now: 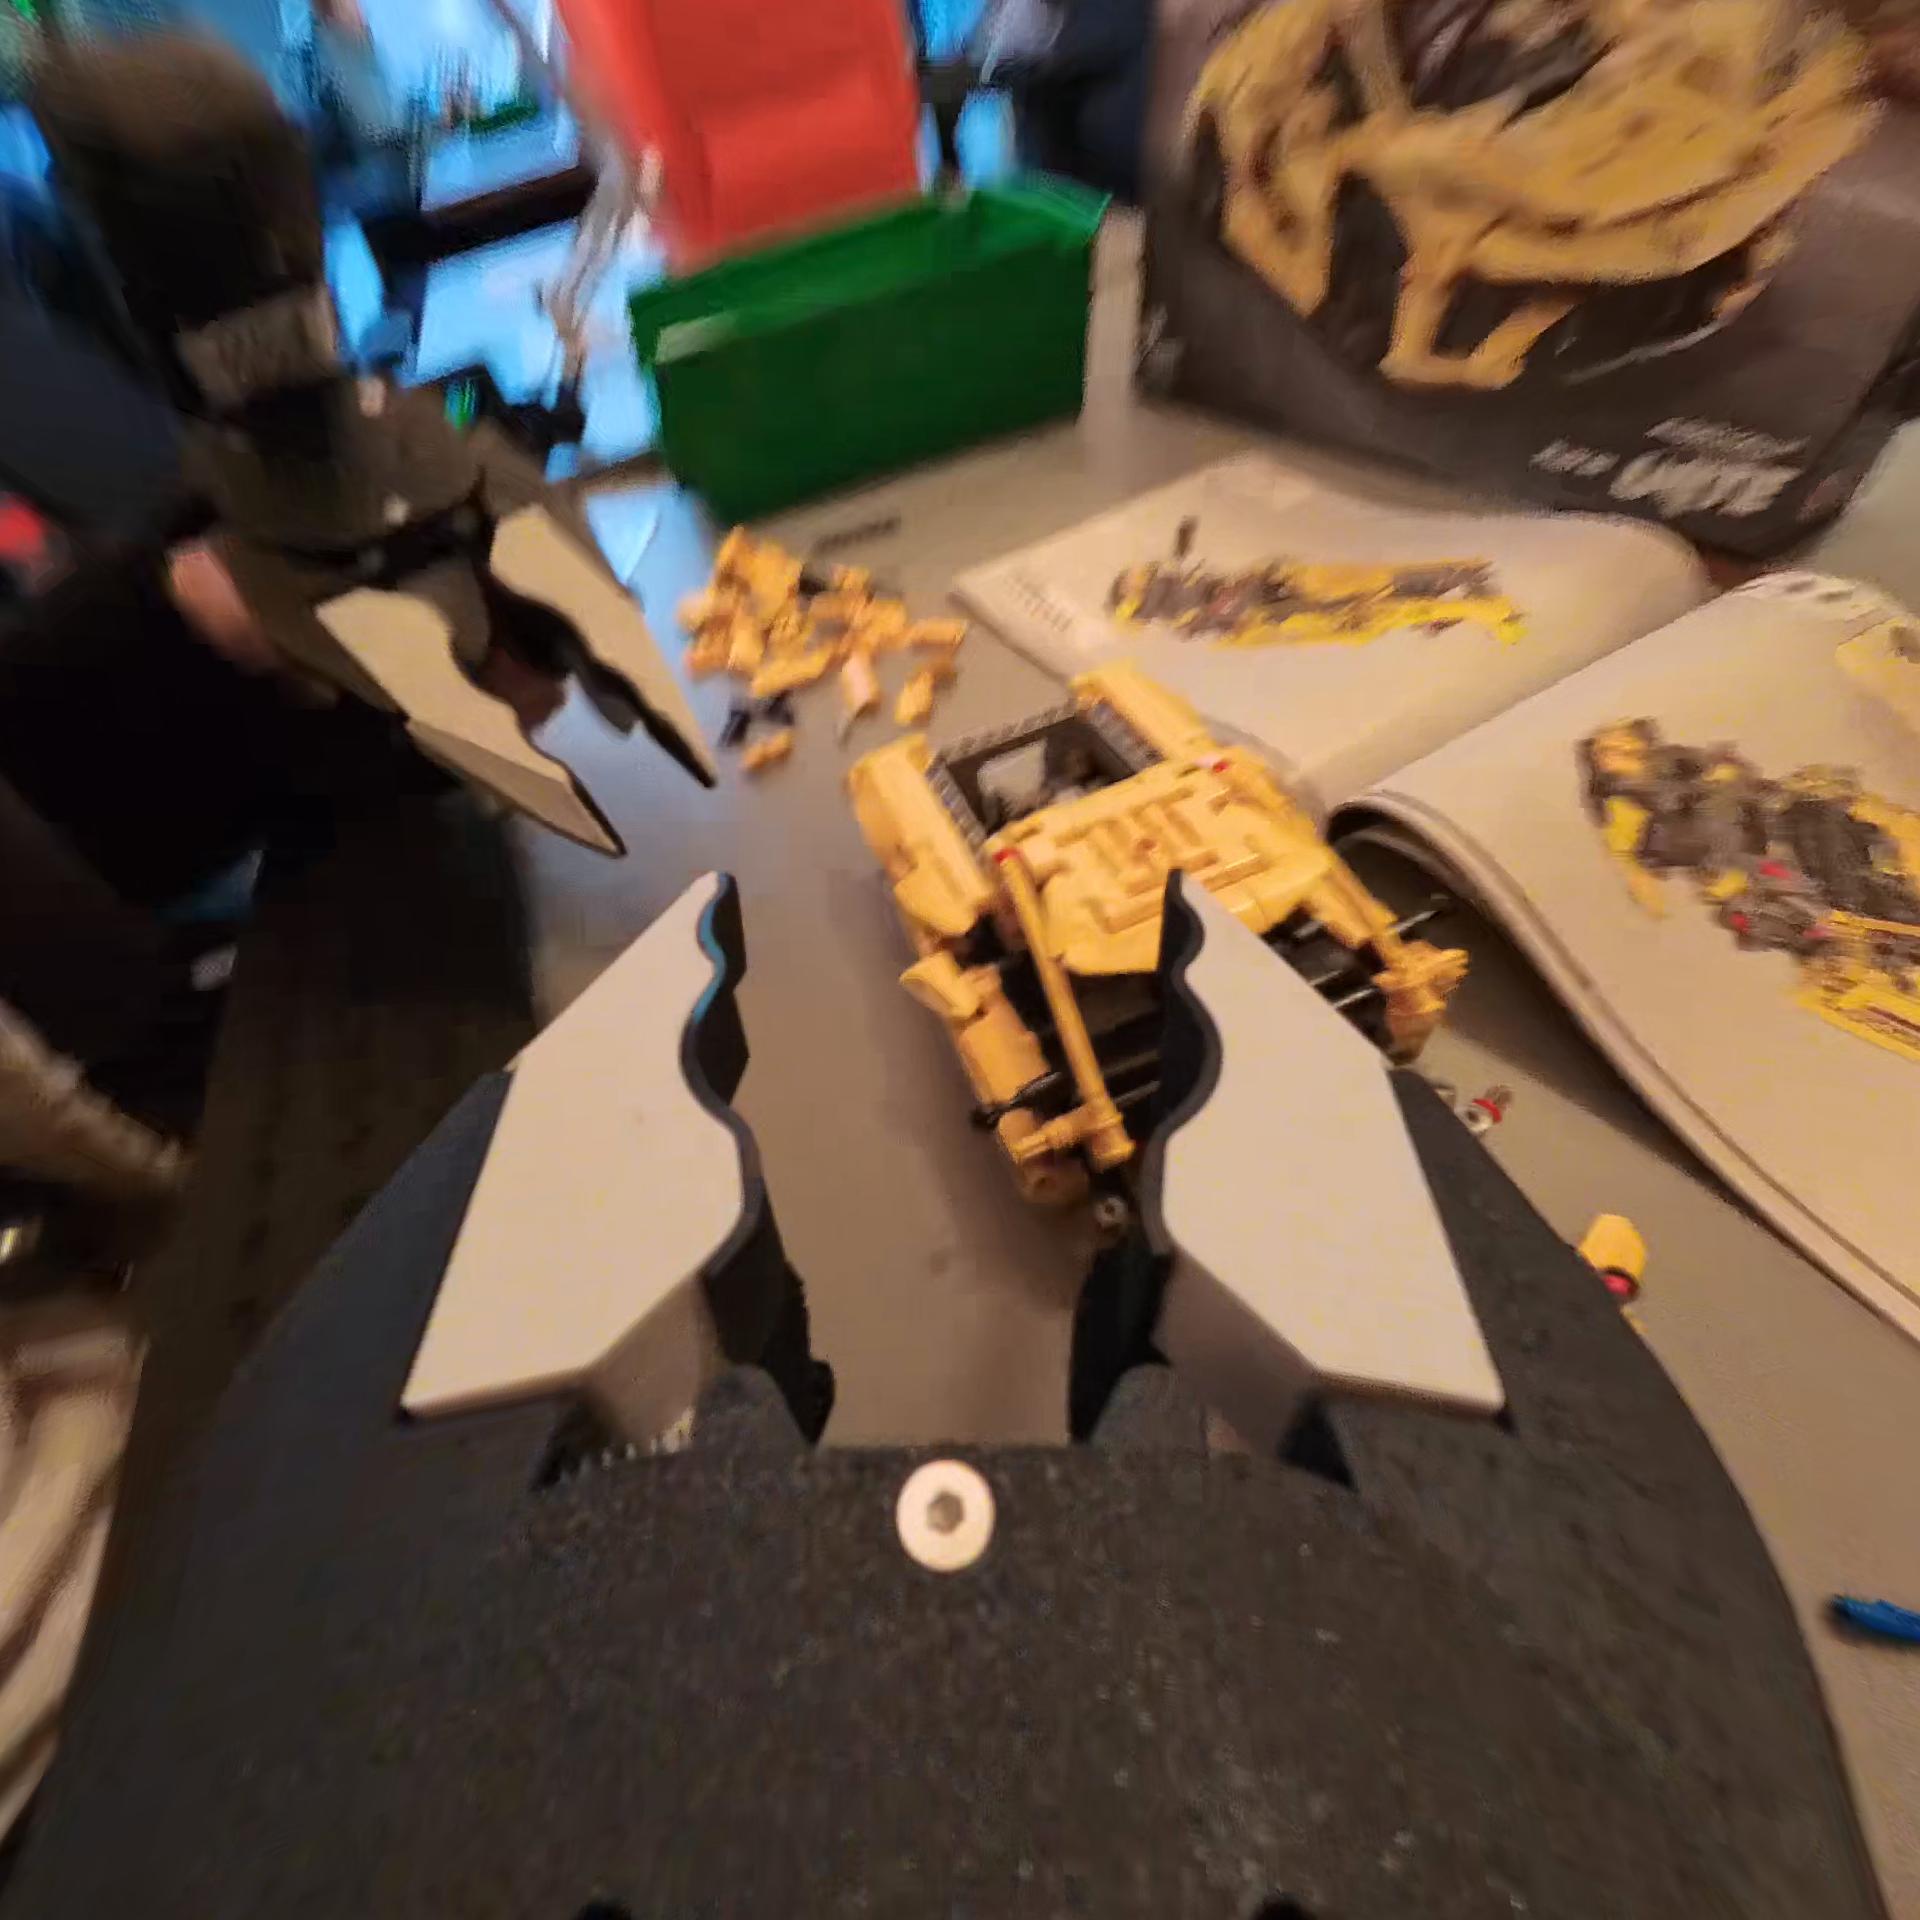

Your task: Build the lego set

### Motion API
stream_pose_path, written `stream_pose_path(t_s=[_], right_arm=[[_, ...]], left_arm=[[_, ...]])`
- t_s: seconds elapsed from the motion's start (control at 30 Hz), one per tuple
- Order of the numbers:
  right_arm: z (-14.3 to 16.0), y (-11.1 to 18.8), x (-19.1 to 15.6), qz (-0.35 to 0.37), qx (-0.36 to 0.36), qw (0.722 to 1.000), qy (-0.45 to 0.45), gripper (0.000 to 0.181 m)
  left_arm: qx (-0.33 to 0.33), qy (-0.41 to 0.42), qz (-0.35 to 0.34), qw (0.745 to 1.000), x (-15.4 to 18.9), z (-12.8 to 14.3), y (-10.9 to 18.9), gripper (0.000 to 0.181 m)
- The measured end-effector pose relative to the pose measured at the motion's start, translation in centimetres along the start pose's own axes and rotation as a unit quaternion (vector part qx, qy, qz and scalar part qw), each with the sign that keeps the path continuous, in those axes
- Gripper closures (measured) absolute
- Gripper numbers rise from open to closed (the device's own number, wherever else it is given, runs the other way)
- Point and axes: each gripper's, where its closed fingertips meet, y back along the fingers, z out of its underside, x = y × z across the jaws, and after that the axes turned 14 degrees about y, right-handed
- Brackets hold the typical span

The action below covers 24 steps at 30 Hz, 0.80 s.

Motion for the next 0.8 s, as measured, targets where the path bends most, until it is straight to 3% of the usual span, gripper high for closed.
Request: stream_pose_path(t_s=[0.1, 0.2, 0.3, 0.5, 0.6, 0.67, 0.8], right_arm=[[0.2, 2.2, 4.4, 0.116, 0.046, 0.992, -0.022, 0.102], [0.0, 5.6, 7.4, 0.200, 0.060, 0.978, -0.006, 0.116], [0.6, 6.9, 9.3, 0.234, 0.080, 0.967, -0.060, 0.116], [1.3, 6.0, 9.9, 0.212, 0.103, 0.965, -0.118, 0.118], [1.7, 5.0, 9.9, 0.204, 0.084, 0.969, -0.112, 0.120], [2.0, 4.5, 9.9, 0.208, 0.065, 0.971, -0.095, 0.122], [1.9, 3.7, 9.3, 0.198, 0.056, 0.976, -0.074, 0.122]], left_arm=[[0.096, 0.096, -0.058, 0.989, -4.9, -1.1, 4.1, 0.147], [0.172, 0.135, -0.144, 0.965, -10.2, -1.0, 8.2, 0.147], [0.231, 0.173, -0.217, 0.933, -14.5, -0.5, 11.0, 0.148], [0.229, 0.262, -0.290, 0.891, -19.2, 2.4, 13.9, 0.148], [0.185, 0.270, -0.330, 0.885, -20.7, 4.2, 14.8, 0.148], [0.157, 0.255, -0.339, 0.892, -21.2, 4.5, 15.6, 0.148], [0.074, 0.201, -0.264, 0.940, -19.2, 4.5, 14.8, 0.148]])
